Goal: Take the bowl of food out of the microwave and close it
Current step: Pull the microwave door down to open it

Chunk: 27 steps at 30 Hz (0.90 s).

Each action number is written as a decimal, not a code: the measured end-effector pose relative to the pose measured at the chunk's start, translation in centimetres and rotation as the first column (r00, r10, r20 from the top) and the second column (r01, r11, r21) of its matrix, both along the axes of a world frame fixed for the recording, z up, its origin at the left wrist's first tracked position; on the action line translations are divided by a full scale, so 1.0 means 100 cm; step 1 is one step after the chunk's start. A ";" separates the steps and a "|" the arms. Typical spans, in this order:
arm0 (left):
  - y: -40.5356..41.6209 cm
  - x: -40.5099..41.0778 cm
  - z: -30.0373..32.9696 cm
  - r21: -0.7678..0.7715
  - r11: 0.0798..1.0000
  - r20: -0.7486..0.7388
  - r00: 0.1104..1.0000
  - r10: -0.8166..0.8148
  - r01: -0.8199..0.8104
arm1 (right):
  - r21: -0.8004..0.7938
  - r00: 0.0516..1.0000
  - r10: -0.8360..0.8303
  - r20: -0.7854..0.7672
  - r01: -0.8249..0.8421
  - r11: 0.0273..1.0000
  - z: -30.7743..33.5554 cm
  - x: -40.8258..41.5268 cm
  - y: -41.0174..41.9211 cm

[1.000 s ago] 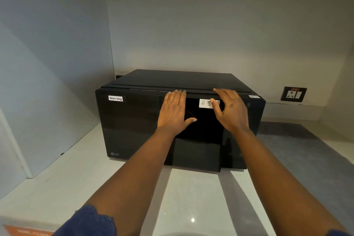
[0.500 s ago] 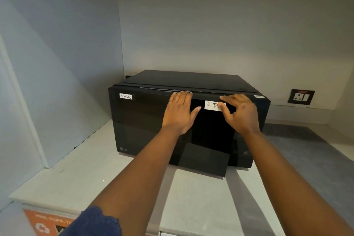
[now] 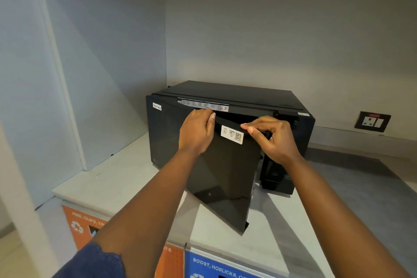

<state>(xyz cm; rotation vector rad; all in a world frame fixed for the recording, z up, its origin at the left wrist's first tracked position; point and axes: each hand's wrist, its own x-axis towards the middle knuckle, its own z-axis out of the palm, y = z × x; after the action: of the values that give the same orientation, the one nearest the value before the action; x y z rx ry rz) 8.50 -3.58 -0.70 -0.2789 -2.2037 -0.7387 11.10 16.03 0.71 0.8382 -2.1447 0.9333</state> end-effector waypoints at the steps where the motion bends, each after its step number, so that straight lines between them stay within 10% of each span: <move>1: -0.004 0.005 0.001 0.022 1.000 0.005 1.000 0.007 -0.007 | -0.011 0.999 0.043 0.011 -0.043 0.999 0.000 0.005 -0.003; 13: -0.070 0.047 0.027 0.288 0.957 0.196 0.977 -0.080 0.020 | -0.089 0.923 0.386 -0.005 -0.385 0.919 -0.007 0.048 -0.072; 27: -0.150 0.103 0.062 0.163 0.986 0.571 0.811 -0.128 0.041 | 0.032 0.838 0.541 0.069 -0.543 0.839 -0.013 0.085 -0.176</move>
<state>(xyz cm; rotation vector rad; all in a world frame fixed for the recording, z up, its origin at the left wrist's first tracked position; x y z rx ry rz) 18.82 -18.60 5.47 -0.0782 -2.7049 -1.1480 19.58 -1.54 -0.64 1.5137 -2.0118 1.1907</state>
